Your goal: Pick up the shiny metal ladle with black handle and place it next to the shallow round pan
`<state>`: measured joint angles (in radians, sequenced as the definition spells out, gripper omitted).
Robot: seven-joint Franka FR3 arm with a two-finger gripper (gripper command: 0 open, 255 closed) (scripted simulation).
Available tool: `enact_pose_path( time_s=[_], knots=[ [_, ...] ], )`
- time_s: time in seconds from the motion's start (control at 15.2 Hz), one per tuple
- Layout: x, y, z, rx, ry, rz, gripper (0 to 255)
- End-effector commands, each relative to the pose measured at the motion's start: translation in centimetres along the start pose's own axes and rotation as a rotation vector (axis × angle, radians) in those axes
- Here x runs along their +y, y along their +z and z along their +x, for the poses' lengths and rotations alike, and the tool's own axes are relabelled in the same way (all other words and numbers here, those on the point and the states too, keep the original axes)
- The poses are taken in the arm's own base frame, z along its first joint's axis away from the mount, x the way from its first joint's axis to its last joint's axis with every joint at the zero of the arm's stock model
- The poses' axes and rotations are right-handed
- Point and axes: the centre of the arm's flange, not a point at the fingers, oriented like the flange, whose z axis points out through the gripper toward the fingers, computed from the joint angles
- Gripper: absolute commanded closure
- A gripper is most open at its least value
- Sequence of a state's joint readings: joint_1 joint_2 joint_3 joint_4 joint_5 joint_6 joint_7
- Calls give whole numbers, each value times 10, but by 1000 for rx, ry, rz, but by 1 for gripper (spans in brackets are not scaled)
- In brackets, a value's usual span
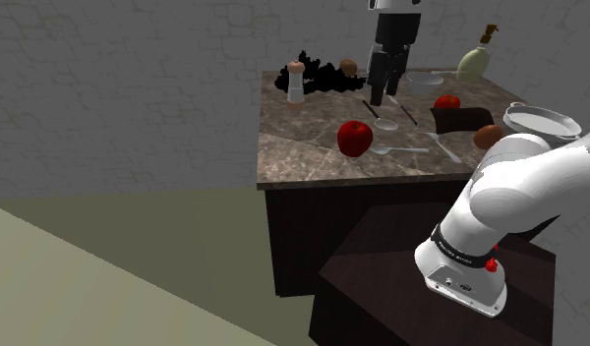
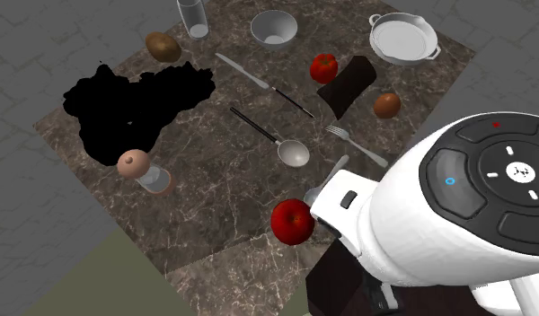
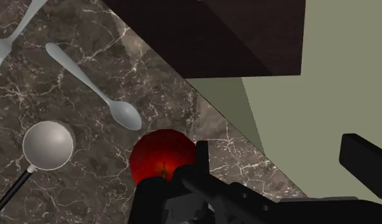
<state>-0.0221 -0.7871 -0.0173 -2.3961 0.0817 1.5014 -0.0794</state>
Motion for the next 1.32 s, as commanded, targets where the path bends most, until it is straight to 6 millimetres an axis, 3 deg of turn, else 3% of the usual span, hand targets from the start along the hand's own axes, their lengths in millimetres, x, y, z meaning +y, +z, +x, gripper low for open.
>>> enact_pose_path(
  time_s=[0.0,0.66,1.25],
  knots=[
    [0,0,0,0,0,0,0],
    [99,49,57,85,251,-3,0],
    [198,89,89,161,477,-6,0]
  ],
)
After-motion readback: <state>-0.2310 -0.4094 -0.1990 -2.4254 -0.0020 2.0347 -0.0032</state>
